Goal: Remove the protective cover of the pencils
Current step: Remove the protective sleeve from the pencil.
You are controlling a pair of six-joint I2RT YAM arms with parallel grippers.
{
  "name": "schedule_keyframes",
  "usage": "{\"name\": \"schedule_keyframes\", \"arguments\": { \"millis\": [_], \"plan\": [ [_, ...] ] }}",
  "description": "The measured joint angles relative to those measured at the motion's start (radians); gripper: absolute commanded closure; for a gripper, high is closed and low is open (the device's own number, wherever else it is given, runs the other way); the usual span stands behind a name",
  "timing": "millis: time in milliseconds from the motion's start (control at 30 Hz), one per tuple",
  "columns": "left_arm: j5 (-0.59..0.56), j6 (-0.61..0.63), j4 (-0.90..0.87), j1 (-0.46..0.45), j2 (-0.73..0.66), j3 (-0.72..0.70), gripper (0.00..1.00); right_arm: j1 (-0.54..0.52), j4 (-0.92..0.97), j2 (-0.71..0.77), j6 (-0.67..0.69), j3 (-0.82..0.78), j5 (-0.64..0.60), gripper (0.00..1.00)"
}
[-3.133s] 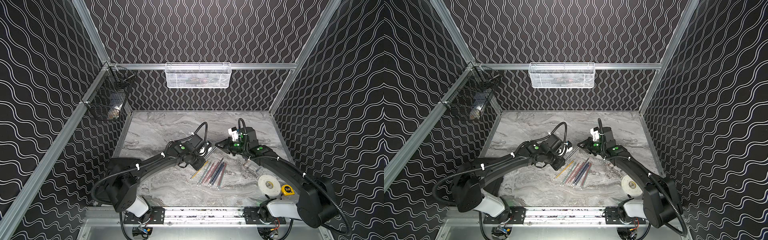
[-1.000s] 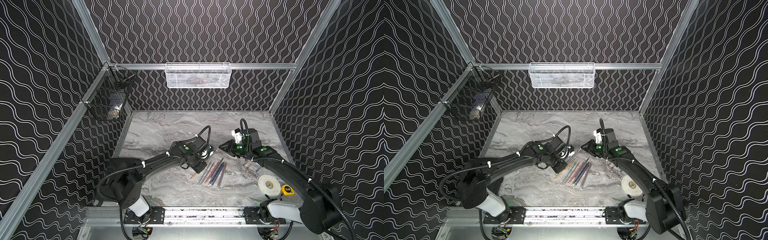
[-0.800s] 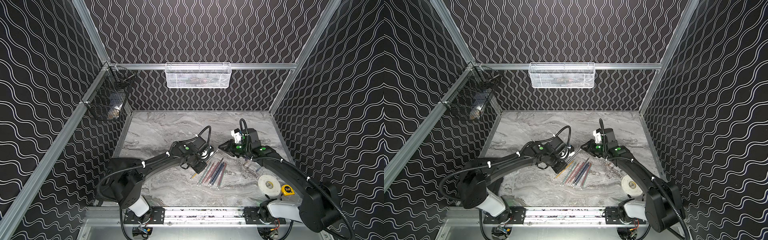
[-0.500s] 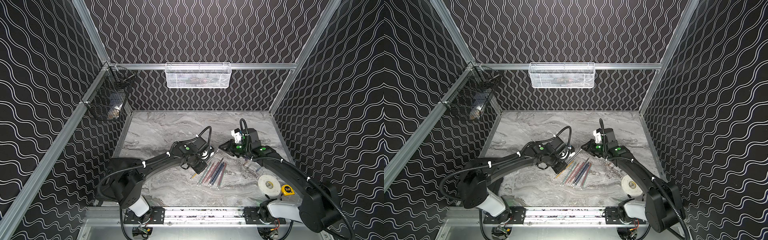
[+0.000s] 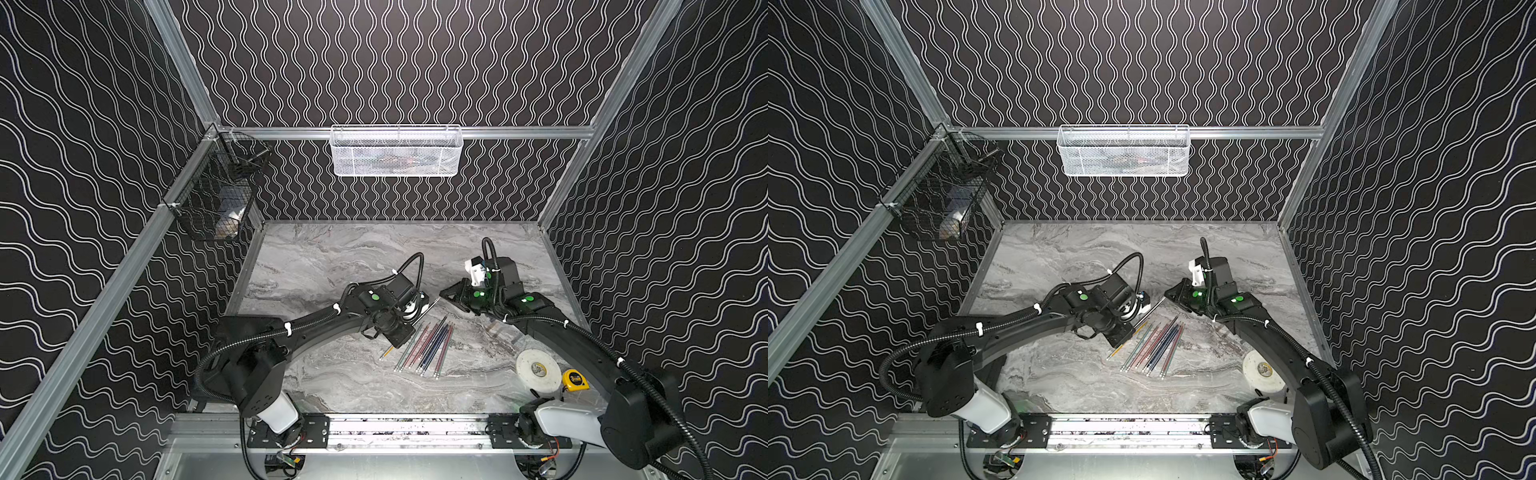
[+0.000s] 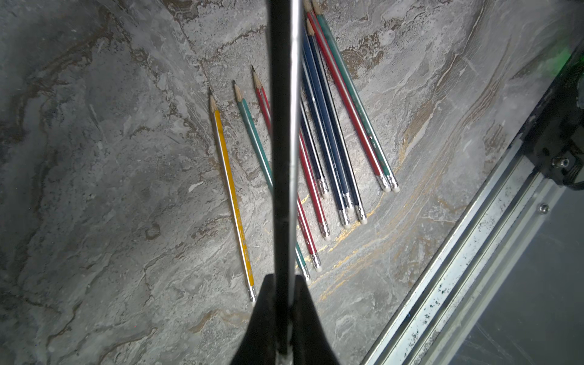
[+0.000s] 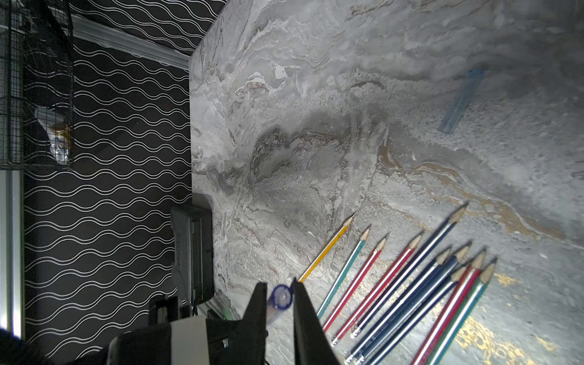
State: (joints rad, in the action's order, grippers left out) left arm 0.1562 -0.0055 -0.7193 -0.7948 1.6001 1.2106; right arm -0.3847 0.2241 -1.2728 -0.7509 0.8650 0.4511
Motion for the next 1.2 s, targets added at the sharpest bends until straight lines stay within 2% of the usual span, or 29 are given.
{"name": "schedule_keyframes", "arguments": {
  "millis": [200,533,733,900,1067,1200],
  "plan": [
    [0.003,0.0,-0.001,-0.002,0.0,0.0,1.0,0.0,-0.009,-0.02,-0.003,0.0,0.008,0.73],
    [0.003,0.0,-0.003,-0.003,0.001,0.0,1.0,0.0,-0.037,-0.027,-0.034,-0.008,0.026,0.93],
    [0.007,0.003,0.013,-0.005,0.003,0.0,1.0,0.003,-0.019,0.006,-0.037,-0.004,0.002,0.97],
    [0.014,0.004,0.065,-0.01,0.003,0.0,1.0,0.057,0.016,0.025,-0.03,0.002,0.011,1.0],
    [0.024,0.007,0.105,-0.011,0.003,0.002,1.0,0.127,0.038,0.027,-0.027,0.001,0.079,1.0],
    [0.026,0.008,0.079,-0.012,0.003,0.004,1.0,0.164,0.034,0.027,-0.024,-0.005,0.088,1.0]
  ]
}}
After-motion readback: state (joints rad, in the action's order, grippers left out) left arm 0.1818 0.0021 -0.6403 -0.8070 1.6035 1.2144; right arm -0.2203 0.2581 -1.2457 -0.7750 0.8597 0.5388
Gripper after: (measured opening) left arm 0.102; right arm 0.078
